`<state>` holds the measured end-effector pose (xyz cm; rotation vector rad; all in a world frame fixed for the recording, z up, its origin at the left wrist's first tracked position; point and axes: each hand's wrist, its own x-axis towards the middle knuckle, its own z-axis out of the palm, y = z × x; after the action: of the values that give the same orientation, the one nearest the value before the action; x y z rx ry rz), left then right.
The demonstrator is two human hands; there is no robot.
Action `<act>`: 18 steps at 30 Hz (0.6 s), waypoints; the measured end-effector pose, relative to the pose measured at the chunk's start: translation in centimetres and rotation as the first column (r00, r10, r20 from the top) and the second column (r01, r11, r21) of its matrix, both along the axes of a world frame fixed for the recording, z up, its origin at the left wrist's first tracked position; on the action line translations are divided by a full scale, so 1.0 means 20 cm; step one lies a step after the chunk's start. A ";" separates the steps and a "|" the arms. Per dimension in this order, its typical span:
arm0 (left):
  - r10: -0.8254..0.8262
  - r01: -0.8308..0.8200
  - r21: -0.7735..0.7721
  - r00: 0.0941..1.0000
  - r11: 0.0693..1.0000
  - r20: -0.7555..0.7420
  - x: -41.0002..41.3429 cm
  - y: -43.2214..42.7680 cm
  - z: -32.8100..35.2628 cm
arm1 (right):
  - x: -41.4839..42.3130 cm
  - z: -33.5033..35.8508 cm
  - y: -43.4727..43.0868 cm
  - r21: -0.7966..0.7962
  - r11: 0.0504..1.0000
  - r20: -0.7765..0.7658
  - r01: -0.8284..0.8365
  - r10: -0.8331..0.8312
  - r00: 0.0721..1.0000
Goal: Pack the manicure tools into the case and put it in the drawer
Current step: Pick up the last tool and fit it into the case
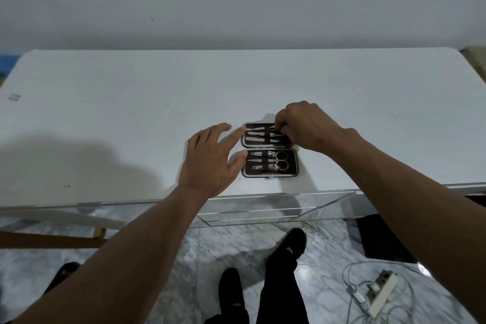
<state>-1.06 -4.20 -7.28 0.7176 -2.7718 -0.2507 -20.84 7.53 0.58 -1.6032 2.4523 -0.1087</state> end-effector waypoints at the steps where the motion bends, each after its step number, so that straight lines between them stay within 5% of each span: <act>1: 0.002 -0.002 -0.001 1.000 1.000 0.000 0.00 0.00 0.00 | 0.00 0.00 0.00 0.002 1.000 0.001 -0.001 0.001 1.000; 18: -0.003 0.003 0.015 1.000 1.000 -0.001 0.00 0.01 0.01 | 0.03 -0.03 -0.03 0.008 0.999 -0.061 0.047 -0.047 0.997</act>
<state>-1.01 -4.09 -7.07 0.7163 -2.7735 -0.2730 -20.24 6.86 -0.02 -1.5676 2.5329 -0.0558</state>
